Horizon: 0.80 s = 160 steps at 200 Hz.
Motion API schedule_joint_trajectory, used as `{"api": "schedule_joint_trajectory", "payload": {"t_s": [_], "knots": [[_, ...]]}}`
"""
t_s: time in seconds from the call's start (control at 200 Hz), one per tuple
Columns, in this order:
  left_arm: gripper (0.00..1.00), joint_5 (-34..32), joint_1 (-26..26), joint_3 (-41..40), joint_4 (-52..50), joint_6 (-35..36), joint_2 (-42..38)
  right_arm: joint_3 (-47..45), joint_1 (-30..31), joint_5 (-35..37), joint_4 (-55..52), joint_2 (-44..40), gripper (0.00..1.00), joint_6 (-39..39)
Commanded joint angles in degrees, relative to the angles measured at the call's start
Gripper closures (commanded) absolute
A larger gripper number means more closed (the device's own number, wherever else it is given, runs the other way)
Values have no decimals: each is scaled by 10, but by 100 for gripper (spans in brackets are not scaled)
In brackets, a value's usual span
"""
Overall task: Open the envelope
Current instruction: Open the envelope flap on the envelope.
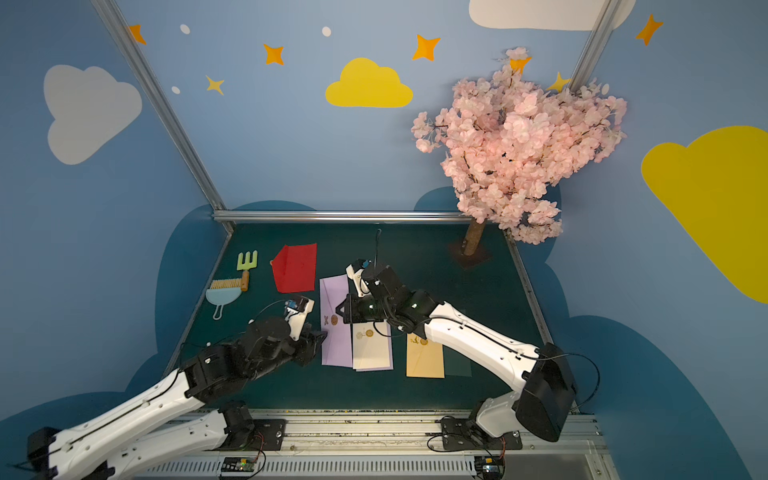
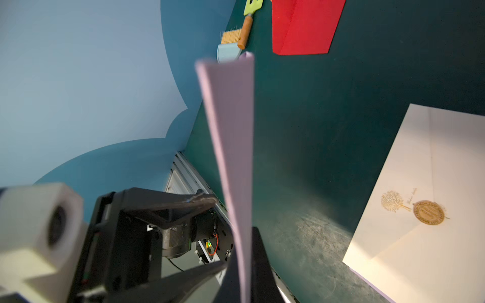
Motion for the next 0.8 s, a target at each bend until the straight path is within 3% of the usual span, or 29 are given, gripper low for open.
{"api": "schedule_joint_trajectory", "payload": {"t_s": [0.0,0.405,0.796], "knots": [[45,-113,-34,15,11,27,21,-7,6,59,-34,-15,100,0],[44,-153,-87,2,68,42,41,8,14,117,-63,-40,100,-1],[41,-165,-97,-6,91,36,56,65,37,180,-100,-15,100,-2]]}}
